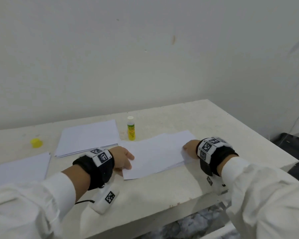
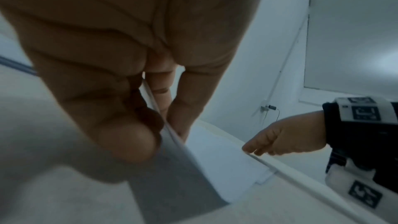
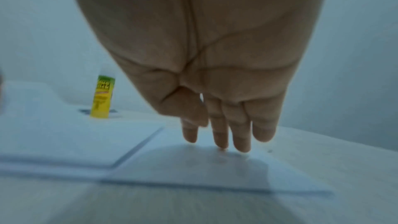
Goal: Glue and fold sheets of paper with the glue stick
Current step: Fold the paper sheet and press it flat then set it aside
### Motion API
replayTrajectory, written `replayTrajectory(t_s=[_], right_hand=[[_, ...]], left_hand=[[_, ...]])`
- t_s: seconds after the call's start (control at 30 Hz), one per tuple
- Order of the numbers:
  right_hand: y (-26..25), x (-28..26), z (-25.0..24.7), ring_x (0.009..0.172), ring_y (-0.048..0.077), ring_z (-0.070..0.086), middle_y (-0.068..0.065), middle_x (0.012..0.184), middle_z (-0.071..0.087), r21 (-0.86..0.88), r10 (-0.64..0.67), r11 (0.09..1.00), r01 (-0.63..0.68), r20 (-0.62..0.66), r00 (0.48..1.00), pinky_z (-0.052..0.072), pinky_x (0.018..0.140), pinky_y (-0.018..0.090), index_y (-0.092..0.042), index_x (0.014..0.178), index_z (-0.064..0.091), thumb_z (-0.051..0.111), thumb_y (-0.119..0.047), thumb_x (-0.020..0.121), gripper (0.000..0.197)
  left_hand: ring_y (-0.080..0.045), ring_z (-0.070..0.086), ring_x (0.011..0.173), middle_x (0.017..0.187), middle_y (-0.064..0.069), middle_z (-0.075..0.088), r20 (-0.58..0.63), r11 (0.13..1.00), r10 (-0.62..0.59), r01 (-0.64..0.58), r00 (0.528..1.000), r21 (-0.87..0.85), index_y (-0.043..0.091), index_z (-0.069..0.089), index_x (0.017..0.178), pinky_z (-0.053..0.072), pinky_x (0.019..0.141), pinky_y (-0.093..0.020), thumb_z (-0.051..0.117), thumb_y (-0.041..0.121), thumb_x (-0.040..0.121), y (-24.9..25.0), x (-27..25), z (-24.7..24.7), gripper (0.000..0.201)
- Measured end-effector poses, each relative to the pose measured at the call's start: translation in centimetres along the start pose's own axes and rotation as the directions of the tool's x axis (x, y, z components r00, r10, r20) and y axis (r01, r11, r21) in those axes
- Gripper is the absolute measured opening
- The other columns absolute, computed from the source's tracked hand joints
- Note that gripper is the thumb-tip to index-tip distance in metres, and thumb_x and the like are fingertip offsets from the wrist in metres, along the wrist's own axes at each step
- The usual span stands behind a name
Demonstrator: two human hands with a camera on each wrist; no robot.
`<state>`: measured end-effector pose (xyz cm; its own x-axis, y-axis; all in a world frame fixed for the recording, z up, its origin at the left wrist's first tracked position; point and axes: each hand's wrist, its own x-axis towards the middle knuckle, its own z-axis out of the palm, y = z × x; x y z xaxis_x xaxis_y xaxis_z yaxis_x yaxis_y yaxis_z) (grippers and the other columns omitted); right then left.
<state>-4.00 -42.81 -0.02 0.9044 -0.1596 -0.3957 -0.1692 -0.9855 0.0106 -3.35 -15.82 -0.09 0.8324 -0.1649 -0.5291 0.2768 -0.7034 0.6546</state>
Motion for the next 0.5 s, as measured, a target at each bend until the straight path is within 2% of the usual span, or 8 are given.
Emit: replayTrajectory(t_s=[0.07,0.17,0.3,0.33,0.4,0.47,0.5], right_hand=[[-0.7,1.0,-0.7,0.125,0.027,0.049,0.013,0.135,0.052,0.122,0.023,0.992,-0.016,-0.062,0.998,0.04,0.099,0.031,-0.008,0.132,0.052,0.048,-0.015,0.095,0.039],[-4.1,2.1,-2.2,0.123,0.027,0.051,0.013,0.133,0.054,0.297,0.027,0.955,0.016,-0.141,0.99,0.041,0.095,0.03,-0.009,0.131,0.054,0.05,-0.016,0.094,0.039],[-9.3,3.3,-3.2,0.117,0.029,0.056,0.013,0.128,0.058,0.546,0.006,0.837,0.041,-0.084,0.996,0.047,0.088,0.033,-0.008,0.127,0.057,0.07,-0.022,0.083,0.048],[-10.6,3.3,-3.4,0.119,0.029,0.055,0.013,0.13,0.056,0.566,-0.009,0.823,0.044,-0.064,0.998,0.047,0.088,0.034,-0.007,0.128,0.055,0.073,-0.027,0.081,0.054],[-13.0,3.5,-3.6,0.126,0.029,0.049,0.012,0.14,0.047,0.561,-0.048,0.826,0.059,-0.034,0.998,0.044,0.097,0.035,-0.006,0.139,0.043,0.071,-0.037,0.082,0.071],[-14.9,3.8,-3.6,0.13,0.029,0.043,0.011,0.147,0.038,0.546,-0.062,0.835,0.074,-0.041,0.997,0.04,0.105,0.039,-0.006,0.146,0.03,0.068,-0.042,0.083,0.082],[-15.6,4.1,-3.6,0.128,0.03,0.044,0.012,0.146,0.039,0.563,-0.06,0.823,0.074,-0.043,0.997,0.039,0.105,0.041,-0.006,0.146,0.03,0.068,-0.041,0.083,0.082]], left_hand=[[-0.021,0.059,0.078,0.098,-0.008,0.059,-0.04,0.991,-0.003,0.009,0.999,0.133,0.017,0.063,0.111,0.055,0.057,-0.023,0.064,0.0,0.086,-1.5,-0.5,-1.8,0.03],[-0.02,0.059,0.073,0.098,-0.006,0.061,-0.052,0.978,-0.023,0.034,0.998,0.206,0.022,0.065,0.106,0.054,0.06,-0.022,0.067,0.003,0.084,-3.6,-1.5,-4.2,0.029],[-0.014,0.057,0.063,0.08,0.0,0.059,-0.085,0.953,-0.04,0.064,0.996,0.295,0.026,0.064,0.098,0.05,0.052,-0.018,0.074,0.005,0.079,-6.2,-3.0,-6.7,0.031],[-0.012,0.056,0.058,0.075,0.001,0.059,-0.093,0.944,-0.044,0.072,0.995,0.321,0.026,0.064,0.099,0.048,0.05,-0.017,0.075,0.006,0.078,-6.7,-3.4,-7.2,0.031],[-0.009,0.054,0.051,0.071,0.004,0.058,-0.102,0.925,-0.058,0.092,0.993,0.369,0.026,0.063,0.104,0.046,0.048,-0.015,0.076,0.009,0.078,-7.7,-4.1,-7.9,0.034],[-0.009,0.054,0.05,0.074,0.005,0.057,-0.104,0.912,-0.075,0.11,0.992,0.394,0.028,0.061,0.104,0.047,0.05,-0.016,0.077,0.011,0.077,-8.6,-4.7,-8.4,0.035],[-0.009,0.054,0.051,0.076,0.005,0.057,-0.108,0.907,-0.081,0.118,0.991,0.405,0.028,0.06,0.104,0.047,0.052,-0.017,0.077,0.012,0.077,-9.0,-4.9,-8.6,0.036]])
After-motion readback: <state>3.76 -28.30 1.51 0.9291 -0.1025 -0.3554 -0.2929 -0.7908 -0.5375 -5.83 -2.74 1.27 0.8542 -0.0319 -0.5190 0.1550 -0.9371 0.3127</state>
